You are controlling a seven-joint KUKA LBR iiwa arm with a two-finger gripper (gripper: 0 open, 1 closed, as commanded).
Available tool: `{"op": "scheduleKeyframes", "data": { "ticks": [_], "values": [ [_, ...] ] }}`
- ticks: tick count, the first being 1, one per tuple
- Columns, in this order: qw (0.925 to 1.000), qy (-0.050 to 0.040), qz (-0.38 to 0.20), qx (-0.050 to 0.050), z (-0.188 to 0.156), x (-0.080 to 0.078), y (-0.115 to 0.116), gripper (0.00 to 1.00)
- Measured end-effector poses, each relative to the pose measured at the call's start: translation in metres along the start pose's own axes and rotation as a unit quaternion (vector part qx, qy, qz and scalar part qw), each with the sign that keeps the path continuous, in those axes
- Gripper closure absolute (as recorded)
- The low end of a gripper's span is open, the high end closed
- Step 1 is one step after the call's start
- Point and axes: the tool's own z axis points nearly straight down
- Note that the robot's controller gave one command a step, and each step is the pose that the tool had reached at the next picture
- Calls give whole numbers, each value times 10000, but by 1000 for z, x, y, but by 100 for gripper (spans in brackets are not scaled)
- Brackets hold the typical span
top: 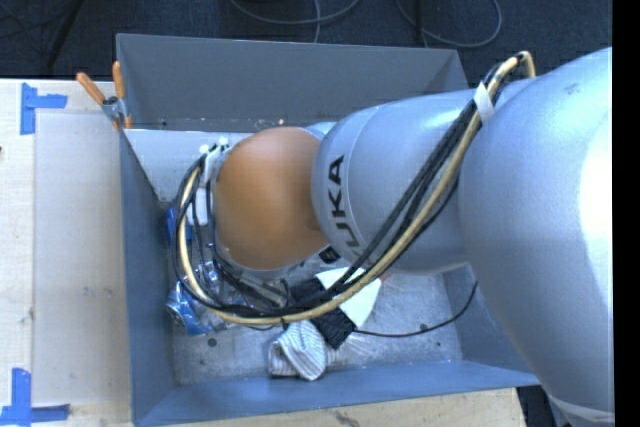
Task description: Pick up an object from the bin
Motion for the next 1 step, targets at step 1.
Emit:
{"op": "scheduleKeyframes", "data": {
  "ticks": [1],
  "values": [
    [10000, 0, 11, -3, -61, 3, -4, 100]
  ]
}}
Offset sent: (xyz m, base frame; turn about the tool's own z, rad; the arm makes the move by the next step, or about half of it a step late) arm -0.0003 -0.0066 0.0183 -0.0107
